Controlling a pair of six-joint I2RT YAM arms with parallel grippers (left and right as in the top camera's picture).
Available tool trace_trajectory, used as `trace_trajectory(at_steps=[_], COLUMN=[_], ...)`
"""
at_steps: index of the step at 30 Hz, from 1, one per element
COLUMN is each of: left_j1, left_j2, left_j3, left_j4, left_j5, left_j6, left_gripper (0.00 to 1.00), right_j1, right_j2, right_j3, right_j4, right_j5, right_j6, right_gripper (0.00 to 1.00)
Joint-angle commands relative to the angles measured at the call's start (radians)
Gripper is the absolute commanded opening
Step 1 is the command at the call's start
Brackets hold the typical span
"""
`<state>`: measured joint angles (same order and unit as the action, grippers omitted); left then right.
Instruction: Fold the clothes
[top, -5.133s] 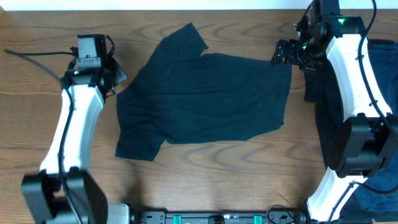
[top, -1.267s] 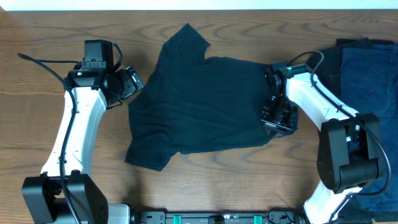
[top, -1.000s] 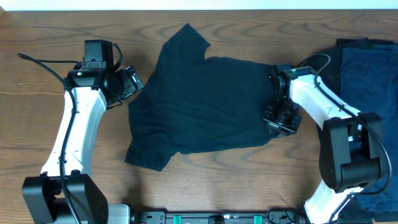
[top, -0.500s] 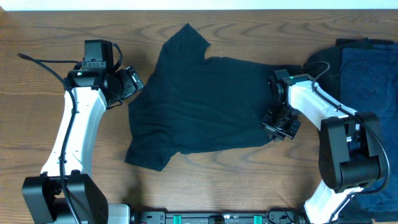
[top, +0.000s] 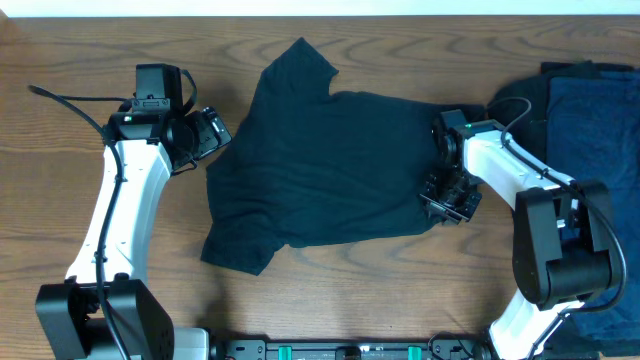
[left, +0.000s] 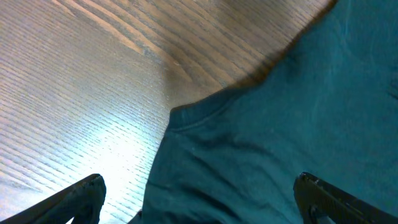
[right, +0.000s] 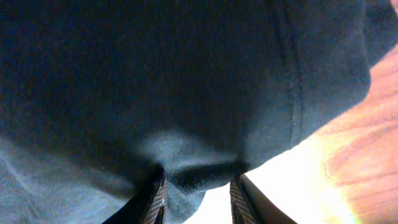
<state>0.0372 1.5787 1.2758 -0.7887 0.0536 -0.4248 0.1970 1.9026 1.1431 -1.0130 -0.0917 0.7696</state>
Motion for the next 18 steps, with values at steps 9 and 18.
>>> trace_trajectory(at_steps=[9,18], left_j1=[0.001,0.001], left_j2=[0.005,0.005], left_j3=[0.002,0.002], left_j4=[-0.003,-0.003], left_j5=[0.003,0.003], left_j6=[0.005,0.005], left_gripper=[0.98,0.98], right_j1=[0.007,-0.015], right_j2=[-0.014,-0.014], right_j3=[-0.04,0.069], right_j4=[0.018,-0.105], right_j5=[0.013,0.013], right_j6=[-0.002,-0.144], right_gripper=[0.01,0.01])
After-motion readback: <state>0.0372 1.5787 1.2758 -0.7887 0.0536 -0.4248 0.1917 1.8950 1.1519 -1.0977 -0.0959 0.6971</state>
